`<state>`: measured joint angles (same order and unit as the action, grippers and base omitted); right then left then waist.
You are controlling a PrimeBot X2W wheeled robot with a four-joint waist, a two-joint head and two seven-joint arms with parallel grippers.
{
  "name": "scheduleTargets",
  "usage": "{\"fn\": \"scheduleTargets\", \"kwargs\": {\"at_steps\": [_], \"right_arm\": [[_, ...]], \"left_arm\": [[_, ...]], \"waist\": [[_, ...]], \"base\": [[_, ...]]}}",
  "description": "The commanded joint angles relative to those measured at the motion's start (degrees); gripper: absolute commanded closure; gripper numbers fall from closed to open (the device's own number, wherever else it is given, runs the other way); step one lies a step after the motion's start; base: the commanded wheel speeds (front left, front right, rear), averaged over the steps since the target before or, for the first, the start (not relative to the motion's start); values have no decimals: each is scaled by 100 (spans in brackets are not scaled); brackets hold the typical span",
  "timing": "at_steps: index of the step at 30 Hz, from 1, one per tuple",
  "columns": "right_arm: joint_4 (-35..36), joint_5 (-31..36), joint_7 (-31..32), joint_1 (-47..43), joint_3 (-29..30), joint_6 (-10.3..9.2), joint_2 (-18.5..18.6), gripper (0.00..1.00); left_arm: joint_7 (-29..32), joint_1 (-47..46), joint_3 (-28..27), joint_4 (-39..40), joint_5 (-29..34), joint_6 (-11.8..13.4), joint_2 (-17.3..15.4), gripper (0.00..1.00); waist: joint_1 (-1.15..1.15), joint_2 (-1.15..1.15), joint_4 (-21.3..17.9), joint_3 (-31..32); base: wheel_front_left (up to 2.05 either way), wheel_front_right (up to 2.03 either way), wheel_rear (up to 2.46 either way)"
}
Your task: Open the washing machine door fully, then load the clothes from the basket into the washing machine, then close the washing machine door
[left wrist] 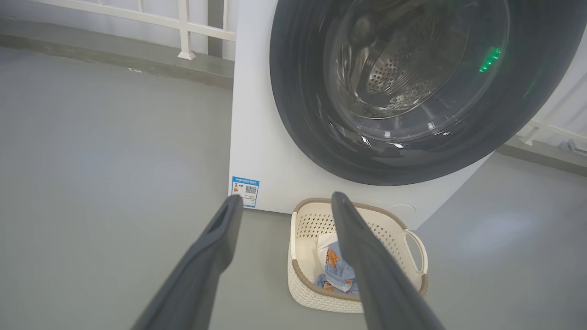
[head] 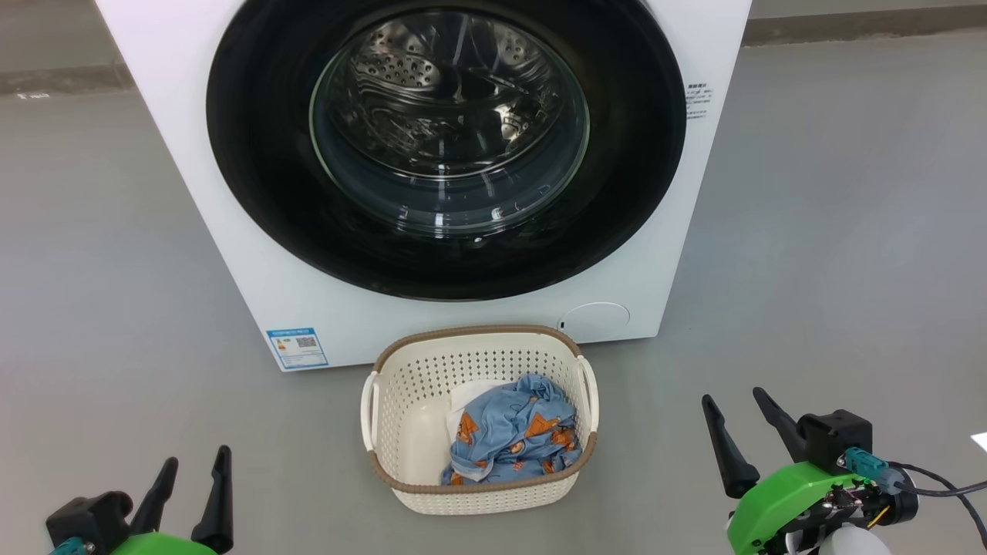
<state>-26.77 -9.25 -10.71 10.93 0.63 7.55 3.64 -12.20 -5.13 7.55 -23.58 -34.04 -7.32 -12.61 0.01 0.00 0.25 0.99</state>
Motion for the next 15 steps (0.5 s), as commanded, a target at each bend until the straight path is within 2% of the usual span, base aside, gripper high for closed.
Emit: {"fn": "scheduleTargets", "kwargs": {"at_steps": [1, 10, 15], "right_arm": [[88, 215, -74, 305, -138, -6, 31, 0], [69, 910, -166, 362, -215, -6, 57, 0], [120, 942, -200, 344, -181, -6, 39, 0]], "left_arm": [[-103, -328, -141, 63, 179, -13, -214, 0], [-272, -390, -44, -51, 730, -16, -347, 0], [-280, -404, -99, -33, 780, -17, -340, 0]], "waist": [[0, 0, 17, 27], [0, 0, 55, 25], [0, 0, 60, 13]], "base": [[0, 0, 0], [0, 0, 0], [0, 0, 0]]}}
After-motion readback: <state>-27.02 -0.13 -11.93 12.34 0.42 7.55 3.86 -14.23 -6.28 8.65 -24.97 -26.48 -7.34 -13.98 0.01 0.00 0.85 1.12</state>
